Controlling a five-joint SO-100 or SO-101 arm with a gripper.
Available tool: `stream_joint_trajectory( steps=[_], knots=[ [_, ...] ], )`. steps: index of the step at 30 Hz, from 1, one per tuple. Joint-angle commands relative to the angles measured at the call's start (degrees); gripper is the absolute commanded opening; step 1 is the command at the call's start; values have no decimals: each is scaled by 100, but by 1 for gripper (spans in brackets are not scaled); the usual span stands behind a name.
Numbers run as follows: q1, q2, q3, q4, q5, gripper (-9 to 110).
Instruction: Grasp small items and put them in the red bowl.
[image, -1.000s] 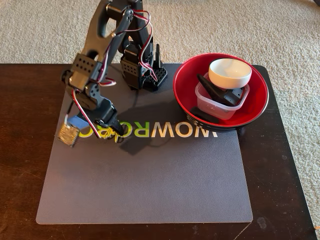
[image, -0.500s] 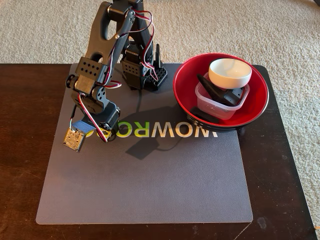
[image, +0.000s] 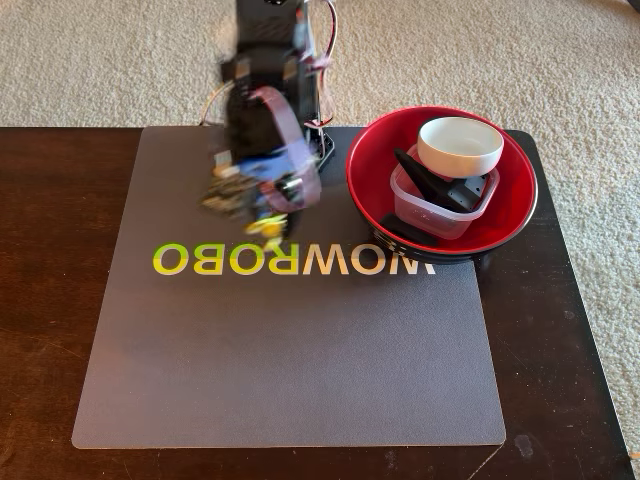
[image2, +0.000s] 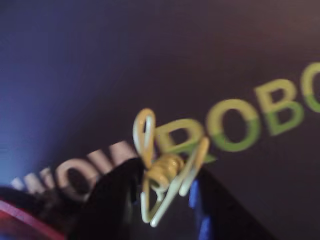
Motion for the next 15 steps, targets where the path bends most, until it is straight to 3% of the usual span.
stream_joint_trajectory(
  steps=[1, 7, 15],
  knots=[
    [-1433, 316, -352, 26, -439, 0],
    [-3006, -264, -905, -334, -1134, 0],
    [-3691, -2057, -1433, -756, -1617, 0]
  ],
)
